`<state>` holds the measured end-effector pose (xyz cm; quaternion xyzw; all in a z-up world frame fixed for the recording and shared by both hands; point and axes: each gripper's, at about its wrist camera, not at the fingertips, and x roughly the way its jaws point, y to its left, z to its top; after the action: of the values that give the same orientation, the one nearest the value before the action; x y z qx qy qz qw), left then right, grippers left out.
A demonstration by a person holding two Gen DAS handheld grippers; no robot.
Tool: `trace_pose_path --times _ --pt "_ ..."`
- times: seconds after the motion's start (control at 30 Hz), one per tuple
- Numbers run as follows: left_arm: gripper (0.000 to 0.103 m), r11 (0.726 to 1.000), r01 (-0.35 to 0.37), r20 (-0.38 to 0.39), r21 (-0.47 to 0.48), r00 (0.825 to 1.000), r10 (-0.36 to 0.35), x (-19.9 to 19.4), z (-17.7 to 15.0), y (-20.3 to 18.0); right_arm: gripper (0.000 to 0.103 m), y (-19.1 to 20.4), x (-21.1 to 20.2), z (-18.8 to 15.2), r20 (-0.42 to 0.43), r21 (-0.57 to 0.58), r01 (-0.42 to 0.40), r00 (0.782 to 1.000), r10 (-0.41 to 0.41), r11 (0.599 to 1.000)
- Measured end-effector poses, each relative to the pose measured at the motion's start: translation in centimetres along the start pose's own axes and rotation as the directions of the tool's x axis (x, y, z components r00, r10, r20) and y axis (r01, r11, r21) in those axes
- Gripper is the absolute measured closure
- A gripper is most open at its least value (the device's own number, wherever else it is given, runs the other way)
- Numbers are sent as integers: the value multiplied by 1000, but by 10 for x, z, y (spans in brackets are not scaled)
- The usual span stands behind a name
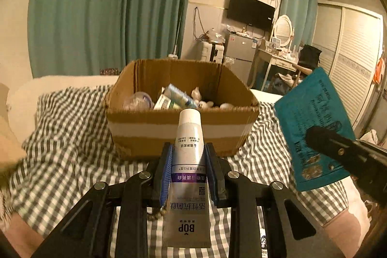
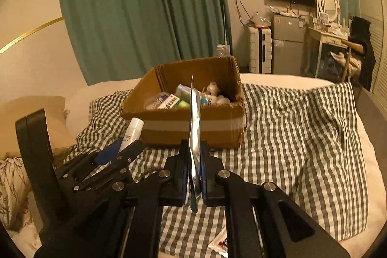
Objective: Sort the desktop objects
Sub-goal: 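Carry the tube and blister pack over the cardboard box, then open both grippers to drop the tube and blister pack into the box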
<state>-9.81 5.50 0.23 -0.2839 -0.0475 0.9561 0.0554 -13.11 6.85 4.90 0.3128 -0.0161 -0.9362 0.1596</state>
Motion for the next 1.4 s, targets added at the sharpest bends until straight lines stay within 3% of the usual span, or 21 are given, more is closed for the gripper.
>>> trace_pose_path --times 0.3,0.6,0.9,0.93,1.0,1.03,1.07,1.1,1.2,1.4 --pt "77 1000 -27 23 15 999 27 27 60 7 95 0 38 43 21 -26 -50 999 50 998" --pt "77 999 -43 12 31 999 43 96 110 15 95 -20 108 94 37 -35 -70 997 71 997" --pt "76 996 -83 -33 29 996 84 169 120 31 95 -50 181 109 7 -15 -74 997 74 997" --pt "72 996 -91 -41 21 995 92 174 120 33 95 -53 184 108 4 -10 -77 997 77 997" --pt "39 992 -123 -51 -1 991 122 179 117 38 90 -59 188 109 9 10 -93 996 93 996" --pt "10 990 -142 -45 -13 989 142 178 117 40 69 -61 187 108 22 26 -95 995 94 995" --pt "1 986 -162 -25 -31 987 161 176 117 41 43 -62 183 107 38 41 -93 995 92 995" --pt "1 984 -167 5 -55 986 168 169 116 43 36 -63 179 106 54 52 -99 994 97 994" --pt "1 987 -146 -3 -69 989 146 157 118 47 36 -66 165 107 71 59 -105 992 100 993" --pt "1 981 -191 26 -46 981 192 111 113 46 36 -80 115 92 64 91 -60 997 54 994"
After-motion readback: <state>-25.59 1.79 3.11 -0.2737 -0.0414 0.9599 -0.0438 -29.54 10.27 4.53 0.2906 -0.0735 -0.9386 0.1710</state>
